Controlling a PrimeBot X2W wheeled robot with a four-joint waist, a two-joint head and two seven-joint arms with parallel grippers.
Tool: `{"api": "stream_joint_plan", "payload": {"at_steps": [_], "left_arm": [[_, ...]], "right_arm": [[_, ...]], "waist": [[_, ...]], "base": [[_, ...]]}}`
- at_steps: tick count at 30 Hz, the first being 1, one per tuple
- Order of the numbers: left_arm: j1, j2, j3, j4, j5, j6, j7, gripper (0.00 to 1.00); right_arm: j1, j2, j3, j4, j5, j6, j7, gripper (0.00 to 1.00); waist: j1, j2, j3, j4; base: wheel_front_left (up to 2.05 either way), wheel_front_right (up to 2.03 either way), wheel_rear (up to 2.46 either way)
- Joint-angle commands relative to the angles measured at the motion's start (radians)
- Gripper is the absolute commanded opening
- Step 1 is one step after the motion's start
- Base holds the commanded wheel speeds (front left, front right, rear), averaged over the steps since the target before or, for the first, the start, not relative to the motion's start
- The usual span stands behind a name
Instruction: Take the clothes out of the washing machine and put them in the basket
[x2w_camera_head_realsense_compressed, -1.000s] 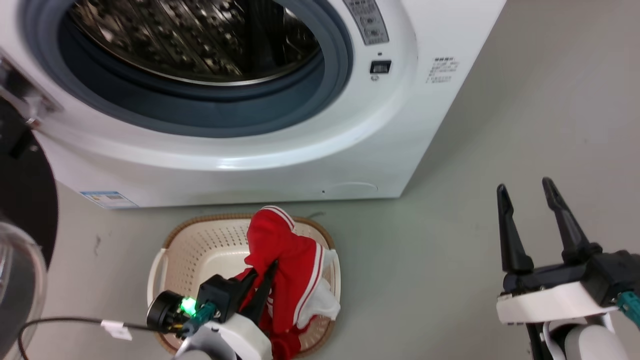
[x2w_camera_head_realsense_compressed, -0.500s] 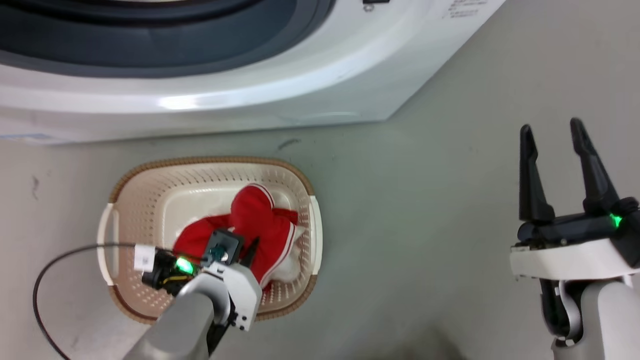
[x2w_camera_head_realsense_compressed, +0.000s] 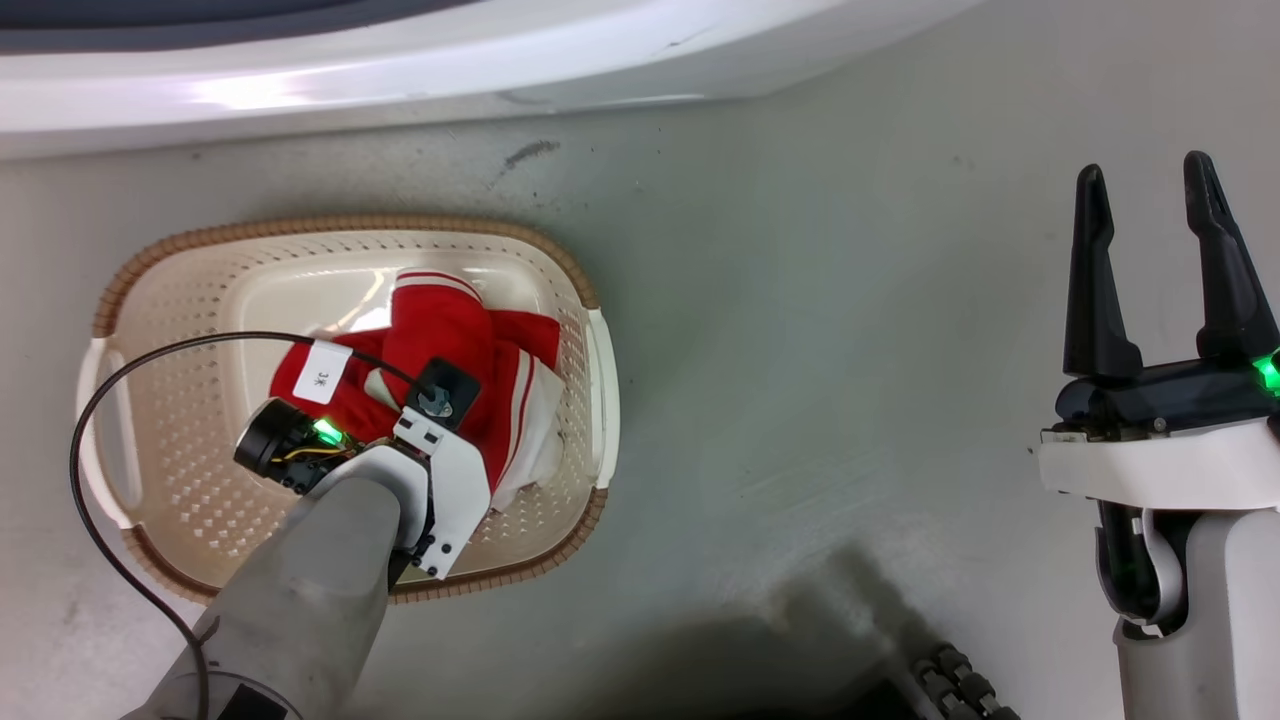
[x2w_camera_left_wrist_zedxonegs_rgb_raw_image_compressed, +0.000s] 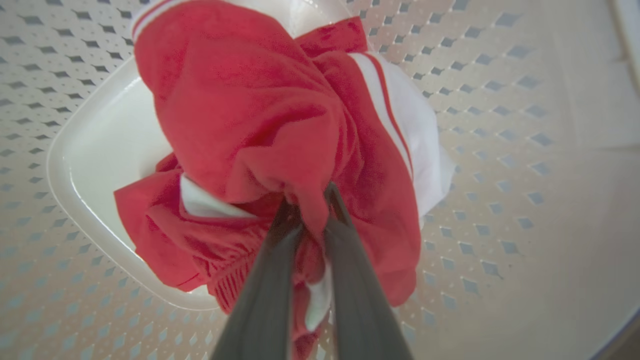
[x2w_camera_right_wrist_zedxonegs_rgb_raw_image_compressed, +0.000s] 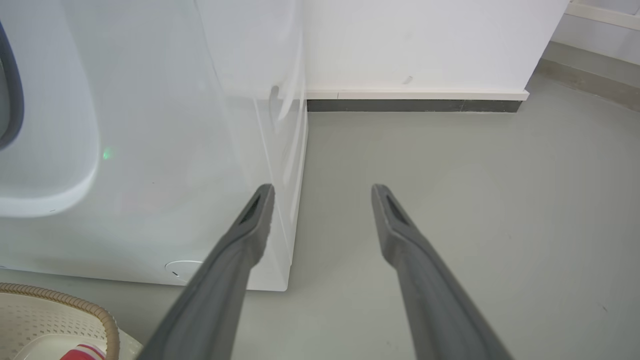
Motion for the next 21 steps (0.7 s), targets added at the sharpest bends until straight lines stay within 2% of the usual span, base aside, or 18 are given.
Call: {"api": "stream_joint_plan", "payload": {"at_steps": [1,2,3,4,5,11,21], "left_arm": [[-0.01,0.008,-0.007,0.009,0.005,-0.005,0.02,0.0],[-0.013,0.01,-0.009,0.012,0.004,-0.005,0.032,0.0],[-0.014,0.01,-0.012,0.015,0.002,-0.005,0.044,0.09],[-0.012,0.01,-0.017,0.017,0.004,-0.006,0.058,0.46],[-0.009,0.01,-0.021,0.018,0.005,-0.007,0.067,1.0],[0.032,-0.004,-0.027,0.023,-0.017,-0.015,0.082,1.0],[0.109,-0.049,-0.036,0.023,-0.053,-0.021,-0.056,1.0]], "right_arm": [[-0.016,0.002,0.0,-0.003,0.005,-0.001,-0.002,1.0],[-0.02,0.002,0.001,-0.002,0.008,-0.001,-0.002,1.0],[-0.022,0.002,0.002,-0.001,0.008,-0.001,-0.002,1.0],[-0.023,0.002,0.003,0.002,0.008,-0.001,-0.002,1.0],[-0.024,0.002,0.004,0.004,0.009,-0.001,-0.002,1.0],[-0.021,0.002,0.017,0.02,0.016,-0.001,-0.002,1.0],[0.039,0.002,0.028,0.046,-0.008,-0.001,-0.002,1.0]], "waist": [[-0.0003,0.0,0.033,-0.012],[-0.0003,0.0,0.038,-0.015],[-0.0003,0.0,0.041,-0.015],[-0.0003,0.0,0.042,-0.016],[-0.0003,0.0,0.042,-0.017],[-0.0003,0.0,-0.009,-0.009],[-0.0003,0.0,-0.184,0.042]], "base": [[0.0,0.0,0.0],[0.0,0.0,0.0],[0.0,0.0,0.0],[0.0,0.0,0.0],[0.0,0.0,0.0],[0.0,0.0,0.0],[0.0,0.0,0.0]]}}
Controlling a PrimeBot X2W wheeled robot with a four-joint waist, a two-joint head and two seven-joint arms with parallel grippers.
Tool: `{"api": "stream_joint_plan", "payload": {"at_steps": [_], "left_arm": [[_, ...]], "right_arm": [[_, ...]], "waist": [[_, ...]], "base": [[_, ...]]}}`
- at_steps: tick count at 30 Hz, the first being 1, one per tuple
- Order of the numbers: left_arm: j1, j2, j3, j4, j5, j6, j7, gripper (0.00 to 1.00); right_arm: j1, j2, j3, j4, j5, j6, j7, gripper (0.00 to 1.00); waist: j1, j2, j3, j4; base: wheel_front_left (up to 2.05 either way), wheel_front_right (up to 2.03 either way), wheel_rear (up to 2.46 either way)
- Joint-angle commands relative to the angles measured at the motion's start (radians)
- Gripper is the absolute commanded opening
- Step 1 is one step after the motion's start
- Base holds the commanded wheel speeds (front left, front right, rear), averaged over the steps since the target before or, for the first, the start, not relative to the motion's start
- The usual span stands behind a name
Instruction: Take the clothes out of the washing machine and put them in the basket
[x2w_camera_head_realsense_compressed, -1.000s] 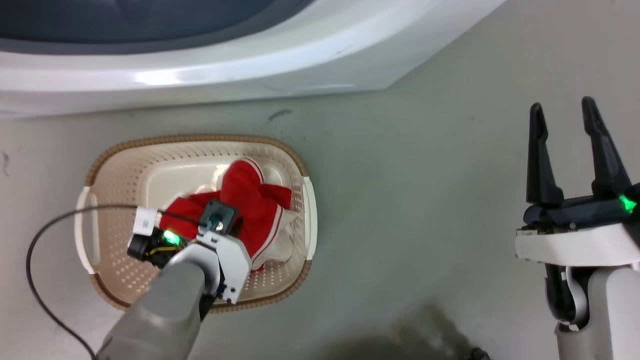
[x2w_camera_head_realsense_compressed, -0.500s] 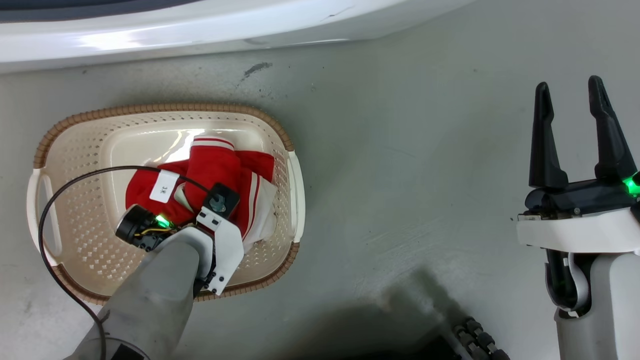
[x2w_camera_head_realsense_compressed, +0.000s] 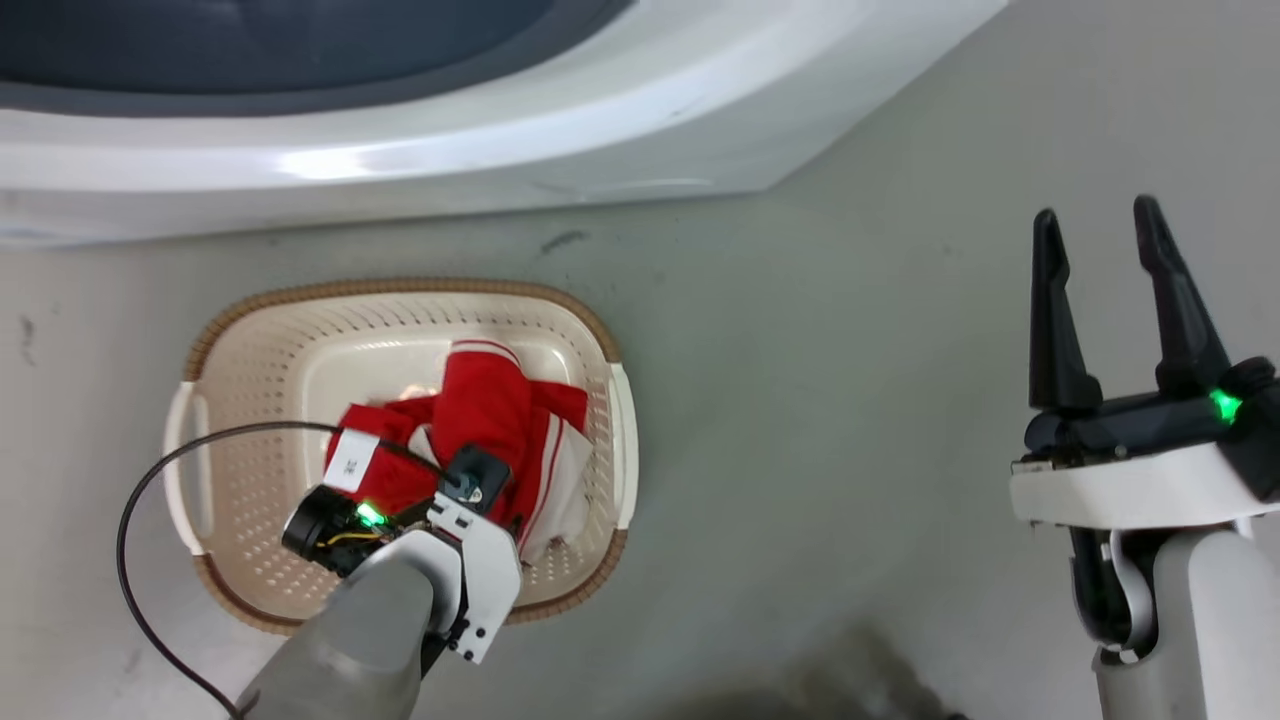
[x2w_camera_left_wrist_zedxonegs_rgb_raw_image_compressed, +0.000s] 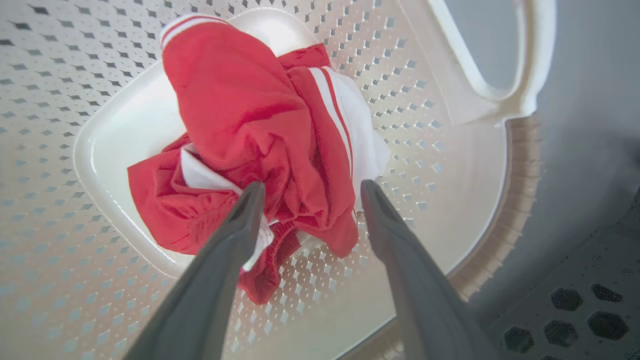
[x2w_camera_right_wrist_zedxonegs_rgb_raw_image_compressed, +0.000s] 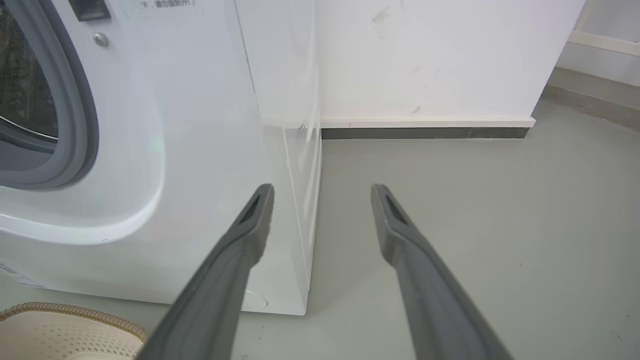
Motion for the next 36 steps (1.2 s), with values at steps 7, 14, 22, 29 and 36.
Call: {"api": "stream_joint_plan", "payload": {"at_steps": [7,14,22,29,36], "left_arm": [[0.068,-0.018,0.022,-0.016,-0.04,0.011,-0.125,1.0],[0.129,0.001,0.081,-0.158,-0.065,0.066,-0.148,1.0],[0.288,0.054,0.194,-0.494,-0.036,0.159,-0.147,1.0],[0.427,0.075,0.325,-0.785,0.024,0.242,-0.147,1.0],[0.568,0.052,0.47,-1.023,0.096,0.3,-0.147,1.0]], "right_arm": [[0.063,0.001,-0.003,0.021,-0.021,-0.001,-0.002,1.0],[0.113,0.001,-0.001,0.03,-0.028,-0.001,-0.002,1.0],[0.174,0.001,0.001,0.044,-0.034,-0.001,-0.002,1.0],[0.215,0.001,0.005,0.051,-0.032,-0.001,-0.002,1.0],[0.251,0.002,0.003,0.054,-0.036,-0.001,-0.002,1.0]], "waist": [[0.0,-0.0001,-0.161,0.061],[0.0,-0.0001,-0.255,0.1],[0.0,-0.0001,-0.363,0.146],[0.0,-0.0001,-0.432,0.166],[0.0,-0.0001,-0.489,0.165]], "base": [[0.0,0.0,0.0],[0.0,0.0,0.0],[0.0,0.0,0.0],[0.0,0.0,0.0],[0.0,0.0,0.0]]}}
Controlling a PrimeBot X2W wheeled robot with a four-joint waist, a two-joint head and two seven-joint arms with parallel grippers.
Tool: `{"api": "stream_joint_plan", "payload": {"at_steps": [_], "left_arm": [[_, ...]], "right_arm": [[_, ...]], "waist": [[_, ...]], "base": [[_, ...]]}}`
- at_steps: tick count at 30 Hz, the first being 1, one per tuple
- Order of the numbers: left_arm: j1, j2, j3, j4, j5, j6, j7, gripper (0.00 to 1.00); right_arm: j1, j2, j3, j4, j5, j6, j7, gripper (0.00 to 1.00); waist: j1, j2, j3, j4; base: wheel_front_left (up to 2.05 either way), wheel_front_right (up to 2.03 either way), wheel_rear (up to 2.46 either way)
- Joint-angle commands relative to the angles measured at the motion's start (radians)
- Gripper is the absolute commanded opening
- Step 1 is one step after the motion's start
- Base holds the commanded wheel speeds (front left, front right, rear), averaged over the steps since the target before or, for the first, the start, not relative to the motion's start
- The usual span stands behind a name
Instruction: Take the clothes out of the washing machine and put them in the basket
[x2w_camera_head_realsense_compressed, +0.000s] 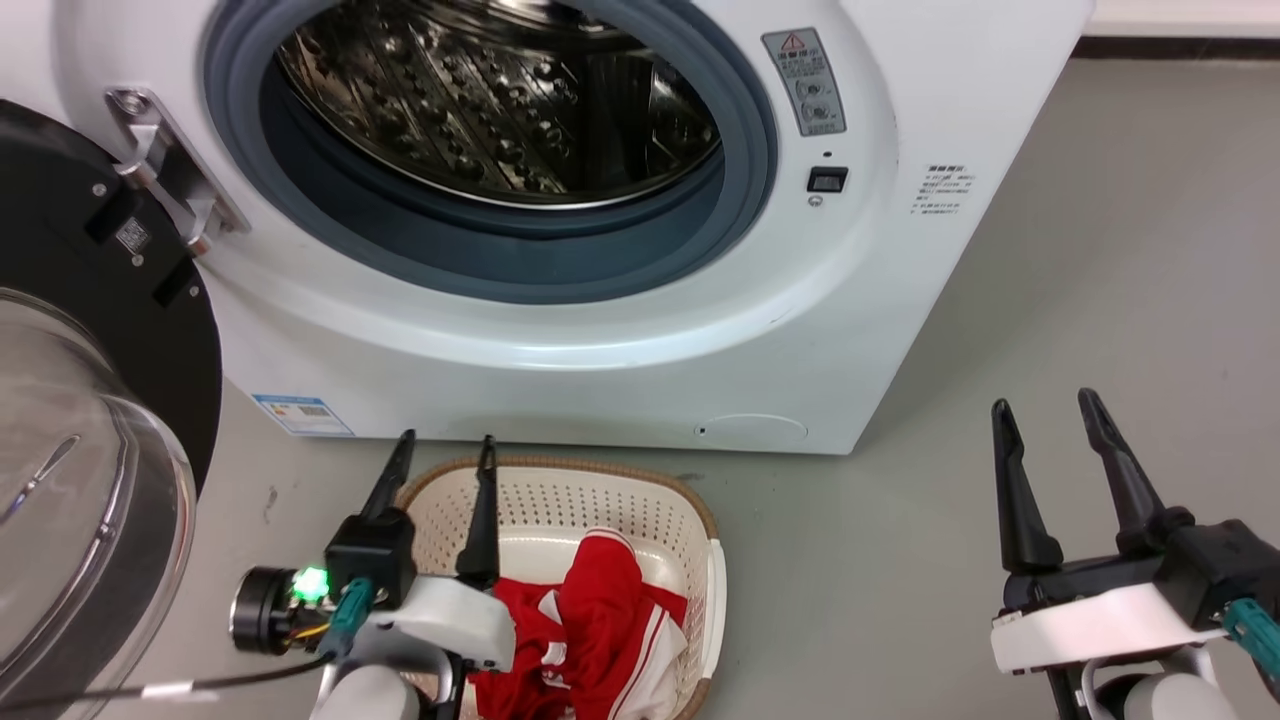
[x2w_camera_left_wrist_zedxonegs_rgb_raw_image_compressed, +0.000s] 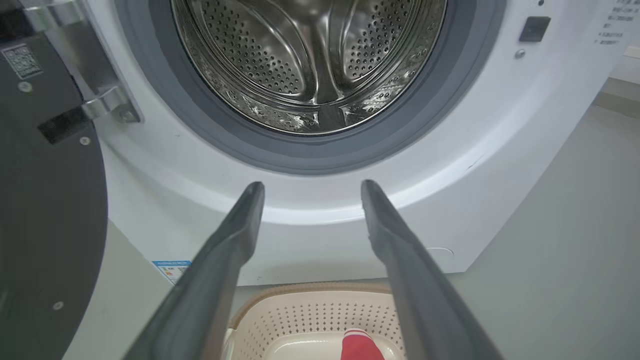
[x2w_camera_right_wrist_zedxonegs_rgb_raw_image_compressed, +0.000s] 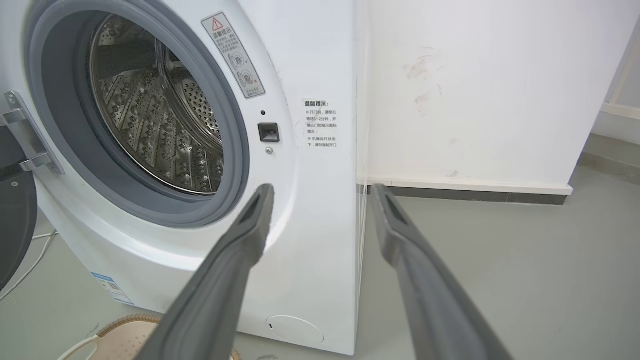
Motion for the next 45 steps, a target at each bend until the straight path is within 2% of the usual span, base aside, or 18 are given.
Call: {"api": "stream_joint_plan", "payload": {"at_steps": [1,5,11,20,41,42,45], "left_arm": [[0.041,-0.014,0.036,-0.048,0.021,0.01,-0.003,1.0],[0.108,-0.042,0.104,-0.125,0.06,0.014,-0.003,1.0],[0.182,-0.085,0.176,-0.197,0.109,-0.012,-0.003,1.0],[0.268,-0.13,0.246,-0.237,0.17,-0.045,-0.003,1.0],[0.303,-0.151,0.296,-0.24,0.203,-0.076,-0.003,1.0],[0.303,-0.151,0.299,-0.241,0.203,-0.076,-0.003,0.0],[0.303,-0.15,0.29,-0.212,0.198,-0.072,0.002,0.0]], "right_arm": [[0.022,0.002,0.001,0.001,-0.002,-0.001,-0.002,1.0],[0.044,0.001,0.001,0.002,0.0,-0.001,-0.002,1.0],[0.079,0.001,0.009,0.003,0.009,-0.001,-0.002,1.0],[0.137,0.001,0.026,0.005,0.017,-0.001,-0.002,1.0],[0.154,0.001,0.037,-0.002,0.024,-0.001,-0.002,1.0],[0.154,0.001,0.037,-0.001,0.024,-0.001,-0.002,0.0],[0.158,0.0,0.039,0.025,0.027,0.0,0.002,0.0]], "waist": [[0.0002,0.0,-0.026,-0.003],[0.0002,0.0,-0.059,-0.009],[0.0002,0.0,-0.104,-0.019],[0.0002,0.0,-0.185,-0.034],[0.0002,0.0,-0.205,-0.055],[0.0002,0.0,-0.205,-0.055],[0.0003,0.0,-0.205,-0.055]], "base": [[0.0,0.0,0.0],[0.0,0.0,0.0],[0.0,0.0,0.0],[0.0,0.0,0.0],[0.0,0.0,0.0],[0.0,0.0,0.0],[0.0,0.0,0.0]]}}
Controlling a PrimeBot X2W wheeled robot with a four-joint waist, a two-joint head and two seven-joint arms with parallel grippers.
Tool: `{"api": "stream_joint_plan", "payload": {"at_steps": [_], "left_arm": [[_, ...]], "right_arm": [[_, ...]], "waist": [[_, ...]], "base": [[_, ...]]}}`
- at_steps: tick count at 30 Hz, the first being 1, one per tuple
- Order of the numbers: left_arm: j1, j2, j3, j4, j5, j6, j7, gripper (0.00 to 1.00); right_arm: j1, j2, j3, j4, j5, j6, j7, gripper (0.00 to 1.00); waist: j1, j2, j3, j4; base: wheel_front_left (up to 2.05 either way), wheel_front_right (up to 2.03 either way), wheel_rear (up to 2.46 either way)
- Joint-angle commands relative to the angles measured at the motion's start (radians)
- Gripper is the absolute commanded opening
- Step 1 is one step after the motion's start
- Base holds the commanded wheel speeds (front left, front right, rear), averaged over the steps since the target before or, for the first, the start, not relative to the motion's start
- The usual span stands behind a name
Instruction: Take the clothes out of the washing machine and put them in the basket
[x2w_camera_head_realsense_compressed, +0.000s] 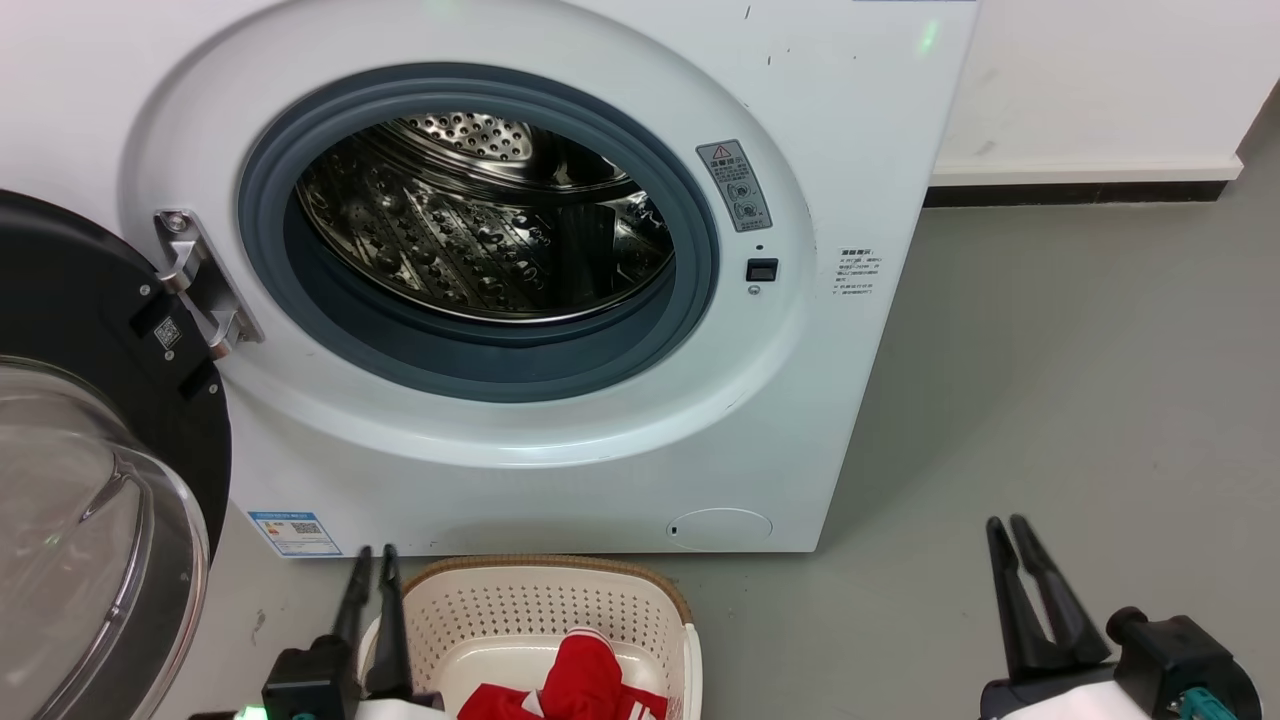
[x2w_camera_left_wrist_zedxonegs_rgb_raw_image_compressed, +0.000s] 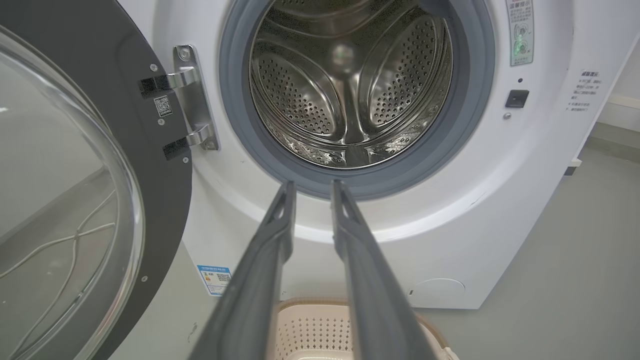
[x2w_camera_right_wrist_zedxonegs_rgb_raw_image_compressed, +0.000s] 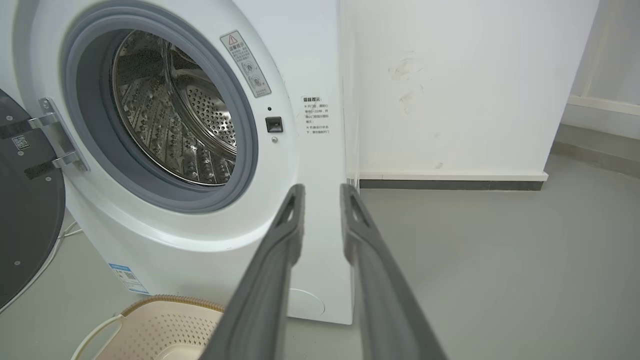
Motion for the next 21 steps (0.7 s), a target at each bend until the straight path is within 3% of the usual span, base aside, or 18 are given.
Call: {"api": "stream_joint_plan", "payload": {"at_steps": [1,21], "left_arm": [[0.003,0.0,-0.001,0.01,-0.001,0.0,0.003,0.0],[-0.053,0.01,0.027,0.054,-0.404,-0.057,0.086,0.0]], "right_arm": [[0.002,0.0,0.001,0.01,0.002,0.0,0.002,0.0],[-0.053,-0.023,-0.009,0.057,0.406,0.0,0.072,0.0]], "waist": [[0.0,-0.0001,0.0,0.0],[0.0,-0.0001,-0.001,0.005]], "base": [[0.0,0.0,0.0],[0.0,0.0,0.0]]}}
